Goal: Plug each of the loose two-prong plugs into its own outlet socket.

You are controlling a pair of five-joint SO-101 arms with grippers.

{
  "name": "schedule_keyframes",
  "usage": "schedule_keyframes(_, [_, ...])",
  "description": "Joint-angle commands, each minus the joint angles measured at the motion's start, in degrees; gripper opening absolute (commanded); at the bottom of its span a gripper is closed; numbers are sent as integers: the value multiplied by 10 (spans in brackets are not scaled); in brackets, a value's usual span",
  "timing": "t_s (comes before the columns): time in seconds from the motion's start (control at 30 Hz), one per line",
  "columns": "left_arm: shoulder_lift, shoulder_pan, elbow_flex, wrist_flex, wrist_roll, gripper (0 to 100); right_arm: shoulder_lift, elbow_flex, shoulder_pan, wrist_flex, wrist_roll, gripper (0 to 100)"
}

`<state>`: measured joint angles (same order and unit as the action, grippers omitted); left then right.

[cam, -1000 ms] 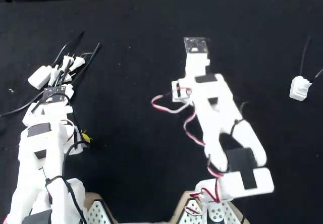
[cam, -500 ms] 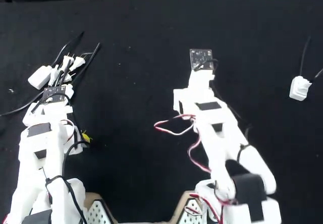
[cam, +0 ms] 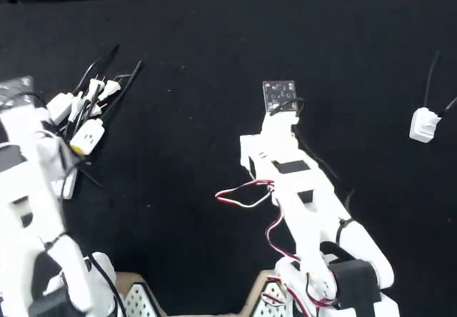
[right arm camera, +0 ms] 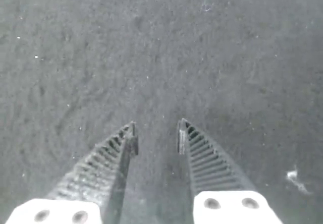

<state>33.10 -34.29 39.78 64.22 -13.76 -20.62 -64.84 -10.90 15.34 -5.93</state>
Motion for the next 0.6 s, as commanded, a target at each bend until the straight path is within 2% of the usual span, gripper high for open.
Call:
schedule_keyframes(0.0, [-82,-36,-101,28,-43,272,-24,3,-8,-14,-2,123])
schedule_keyframes(0.3, [-278,-87,-234,28,-132,272,-24,3,-6,-14,-2,121])
schedule_keyframes(0.57, [-328,-86,-288,28,-202,268,-24,3,-6,-14,-2,121])
